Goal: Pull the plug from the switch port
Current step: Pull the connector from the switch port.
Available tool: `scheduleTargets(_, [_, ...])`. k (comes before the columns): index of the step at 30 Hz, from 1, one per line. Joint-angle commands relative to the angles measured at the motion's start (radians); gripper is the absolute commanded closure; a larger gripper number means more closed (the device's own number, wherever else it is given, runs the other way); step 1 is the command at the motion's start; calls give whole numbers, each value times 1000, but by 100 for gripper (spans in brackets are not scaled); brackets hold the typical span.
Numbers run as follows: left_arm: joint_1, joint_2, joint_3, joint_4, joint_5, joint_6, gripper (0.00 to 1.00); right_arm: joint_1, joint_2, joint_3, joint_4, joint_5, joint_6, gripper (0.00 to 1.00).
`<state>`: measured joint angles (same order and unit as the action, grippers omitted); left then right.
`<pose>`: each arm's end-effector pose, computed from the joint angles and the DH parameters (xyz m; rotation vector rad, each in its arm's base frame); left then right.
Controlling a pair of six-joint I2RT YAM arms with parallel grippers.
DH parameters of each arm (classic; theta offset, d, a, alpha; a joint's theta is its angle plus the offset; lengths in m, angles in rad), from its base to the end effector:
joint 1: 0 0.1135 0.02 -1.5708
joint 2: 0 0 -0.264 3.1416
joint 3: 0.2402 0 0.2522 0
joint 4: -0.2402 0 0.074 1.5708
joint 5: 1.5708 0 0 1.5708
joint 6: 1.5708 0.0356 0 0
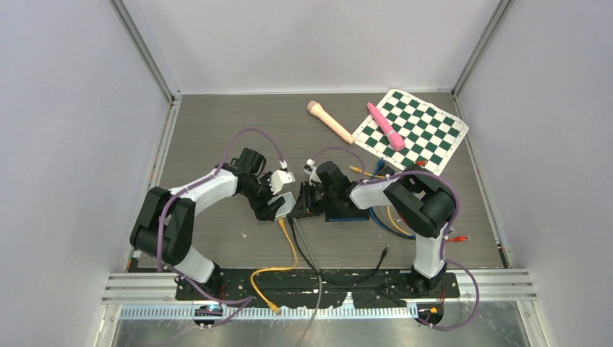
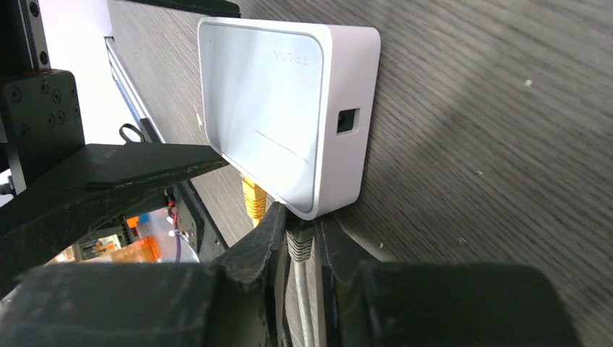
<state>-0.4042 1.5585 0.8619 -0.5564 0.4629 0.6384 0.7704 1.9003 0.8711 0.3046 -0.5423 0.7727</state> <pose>0.2477 -0.1232 0.1658 1.4419 2.3047 -0.5850 0.2465 0.2648 0.1151 -0.3196 2.5774 1.3226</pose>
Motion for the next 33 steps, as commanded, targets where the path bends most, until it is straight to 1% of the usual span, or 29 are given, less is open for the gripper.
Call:
scheduleTargets(1, [-1, -8, -28, 3, 87, -10, 89, 11, 46, -55, 97, 20, 14, 86])
scheduleTargets(3, [-1, -13, -35, 16, 79, -20, 89, 11, 48, -50, 110, 25, 11, 89])
scheduleTargets(6, [-1, -14, -38, 26, 63, -43, 90, 10, 37, -9, 36, 27, -35, 92])
scheduleTargets(8, [-1, -25, -50, 45, 58, -52, 90, 11, 18, -15, 32, 21, -39, 94])
scheduleTargets(14, [-1, -43, -72, 87, 29, -91, 91, 10, -3, -43, 34, -43, -42, 95])
scheduleTargets(16, [-1, -39, -68, 80, 30, -89, 92, 9, -7, -55, 59, -72, -21, 95])
scheduleTargets(18, [-1, -37, -66, 78, 29, -89, 92, 7, -17, -75, 87, -64, -5, 95])
scheduleTargets(20, [-1, -39, -67, 76, 33, -84, 92, 1, -19, -75, 90, -57, 3, 88])
scheduleTargets(21, [-1, -40, -67, 77, 34, -83, 92, -3, -18, -66, 83, -54, 6, 82])
scheduleTargets(22, [-1, -40, -67, 76, 36, -80, 92, -11, -14, -57, 82, -48, 11, 79])
scheduleTargets(23, [-1, -40, -67, 75, 38, -78, 92, -18, -9, -53, 80, -45, 12, 75])
scheduleTargets(24, [-1, -40, -67, 73, 39, -76, 92, -24, -6, -42, 77, -40, 15, 73])
scheduleTargets(28, [-1, -41, -69, 72, 44, -72, 93, -47, 20, -28, 97, -50, 32, 72])
scheduleTargets(31, [-1, -42, -67, 70, 45, -68, 93, -52, 35, -24, 115, -72, 38, 78])
scheduleTargets(33, [-1, -41, -67, 70, 46, -68, 94, -53, 39, -24, 120, -90, 36, 75])
